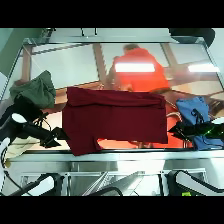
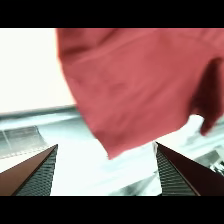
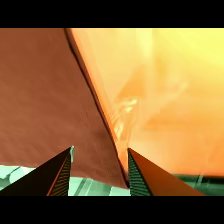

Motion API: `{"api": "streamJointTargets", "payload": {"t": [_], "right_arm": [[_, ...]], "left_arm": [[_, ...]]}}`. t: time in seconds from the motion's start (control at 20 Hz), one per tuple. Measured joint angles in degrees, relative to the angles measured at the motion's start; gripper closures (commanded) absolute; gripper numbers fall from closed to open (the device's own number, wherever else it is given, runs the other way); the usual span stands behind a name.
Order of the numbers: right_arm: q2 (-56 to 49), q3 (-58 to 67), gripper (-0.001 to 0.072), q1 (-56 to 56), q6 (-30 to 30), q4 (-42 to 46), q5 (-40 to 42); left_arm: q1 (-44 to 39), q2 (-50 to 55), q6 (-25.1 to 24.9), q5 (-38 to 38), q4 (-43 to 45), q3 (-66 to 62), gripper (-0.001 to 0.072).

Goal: Fold the shirts.

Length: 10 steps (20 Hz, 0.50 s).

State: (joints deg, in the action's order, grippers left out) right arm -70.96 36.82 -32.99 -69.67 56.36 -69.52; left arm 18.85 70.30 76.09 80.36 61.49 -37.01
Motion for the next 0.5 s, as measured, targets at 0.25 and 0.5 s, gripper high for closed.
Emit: {"api": "streamJointTargets", "payload": {"t": [0.25, 0.5], "right_arm": [[0.3, -1.2, 0.0307, -0.1, 0.2, 0.0, 0.3], [0.4, -2.2, 0.0307, -0.1, 0.9, 0.0, 0.5]], "left_arm": [[-3.8, -3.1, 0.0, -7.8, -2.5, 7.2, 0.0055], [-10.3, -3.7, -1.6, -17.8, -6.9, 8.8, 0.0515]]}}
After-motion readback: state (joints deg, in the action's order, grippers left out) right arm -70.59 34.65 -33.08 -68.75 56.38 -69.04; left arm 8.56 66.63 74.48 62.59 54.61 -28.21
